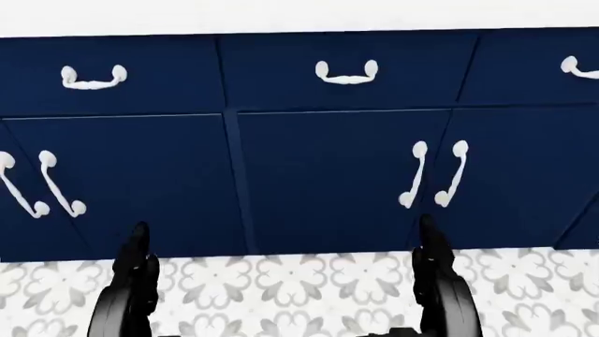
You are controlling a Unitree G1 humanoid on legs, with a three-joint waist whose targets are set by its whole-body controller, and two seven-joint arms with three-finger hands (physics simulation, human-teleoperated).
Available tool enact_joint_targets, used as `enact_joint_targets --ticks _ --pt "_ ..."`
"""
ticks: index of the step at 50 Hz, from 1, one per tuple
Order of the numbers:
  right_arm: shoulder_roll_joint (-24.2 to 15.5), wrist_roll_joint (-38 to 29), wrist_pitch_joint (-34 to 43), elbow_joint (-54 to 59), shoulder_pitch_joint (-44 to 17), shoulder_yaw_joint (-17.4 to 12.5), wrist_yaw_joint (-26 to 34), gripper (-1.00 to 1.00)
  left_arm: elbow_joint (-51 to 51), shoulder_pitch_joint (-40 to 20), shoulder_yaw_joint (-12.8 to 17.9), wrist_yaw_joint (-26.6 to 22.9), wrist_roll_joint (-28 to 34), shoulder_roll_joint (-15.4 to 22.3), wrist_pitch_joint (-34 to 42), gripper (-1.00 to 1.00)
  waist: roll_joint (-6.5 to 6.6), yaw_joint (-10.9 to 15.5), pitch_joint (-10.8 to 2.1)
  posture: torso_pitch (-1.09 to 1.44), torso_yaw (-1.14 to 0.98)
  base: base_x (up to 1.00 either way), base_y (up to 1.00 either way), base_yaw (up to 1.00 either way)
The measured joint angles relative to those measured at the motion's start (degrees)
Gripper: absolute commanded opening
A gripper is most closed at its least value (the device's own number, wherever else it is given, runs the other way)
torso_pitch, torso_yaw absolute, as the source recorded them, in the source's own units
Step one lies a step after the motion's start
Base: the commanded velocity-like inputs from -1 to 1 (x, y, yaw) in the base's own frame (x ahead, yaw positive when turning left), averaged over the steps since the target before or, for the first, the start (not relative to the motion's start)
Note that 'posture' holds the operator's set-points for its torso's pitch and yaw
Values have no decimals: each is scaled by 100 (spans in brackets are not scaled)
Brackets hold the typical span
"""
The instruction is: Move the dessert items from the plate to the tray.
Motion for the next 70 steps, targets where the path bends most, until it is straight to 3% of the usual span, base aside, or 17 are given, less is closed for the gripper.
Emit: enact_joint_targets --ticks 3,5,16,19,22,27,32,36,40,43,45,48,52,56,59,68,70 --pt "-54 -1 -116 -300 -125 -42 20 100 -708 -74 -31 7 24 8 117 100 -29 30 -324 0 0 0 0 0" --pt "-37 -16 -203 -266 -173 -45 14 100 -972 -127 -47 -3 12 4 195 100 -71 38 -221 0 0 0 0 0" --pt "-132 -146 1326 -1466 -414 -60 32 100 -2845 -587 95 -221 -78 166 2436 100 1 51 -371 0 0 1 -6 0" --pt "-176 -216 2085 -2052 -628 -14 124 100 -3230 -875 302 -249 -170 269 3097 100 238 117 -254 0 0 26 -72 0" --pt "-249 -228 2804 -2730 -961 -121 214 100 -3697 -1227 436 -226 -265 356 3726 100 328 194 -342 0 0 27 -72 0" --pt "-367 -214 3471 -3350 -1404 -240 311 100 -4177 -1942 626 -117 -608 522 4707 100 47 349 -338 0 0 30 -72 0" --pt "-485 -76 4083 -3662 -1748 -369 374 100 -4371 -2205 709 28 -867 588 5189 100 -386 312 -377 0 0 32 -72 0" --pt "-601 -66 4371 -3654 -1726 -612 299 100 -4233 -2284 585 52 -1102 662 5488 100 -305 117 -202 0 0 32 -72 0" --pt "-681 10 4689 -3923 -1895 -616 314 100 -4534 -2585 745 177 -1220 779 5824 100 -9 43 -102 0 0 32 -72 0" --pt "-728 79 4823 -4112 -2076 -617 335 100 -4758 -2802 812 264 -1324 832 5954 100 184 60 -139 0 0 32 -72 0" --pt "-696 140 4888 -4191 -2088 -577 351 100 -4811 -2821 878 325 -1396 841 6061 100 218 164 -51 0 0 32 -72 0" --pt "-735 245 5137 -4254 -2062 -579 387 100 -4796 -2810 908 429 -1482 860 6302 100 301 171 -243 0 0 32 -72 0" --pt "-816 278 5325 -4549 -2276 -707 327 100 -4966 -3004 978 507 -1659 932 6423 100 155 279 -271 0 0 32 -72 0" --pt "-950 305 5429 -4703 -2408 -659 354 100 -5146 -3206 1137 620 -1870 999 6607 100 -326 219 -312 0 0 32 -73 0" --pt "-1003 277 5708 -4655 -2388 -835 369 100 -5106 -3257 1033 677 -2090 1005 6881 100 -306 93 -150 0 0 32 -73 0" --pt "-1085 407 6069 -4950 -2831 -843 366 100 -5229 -3632 1322 925 -2464 1217 7086 100 116 85 -134 0 0 32 -73 0" --pt "-1045 455 6097 -4964 -2832 -803 362 100 -5193 -3599 1419 986 -2555 1250 7134 100 152 189 -18 0 0 33 -73 0"
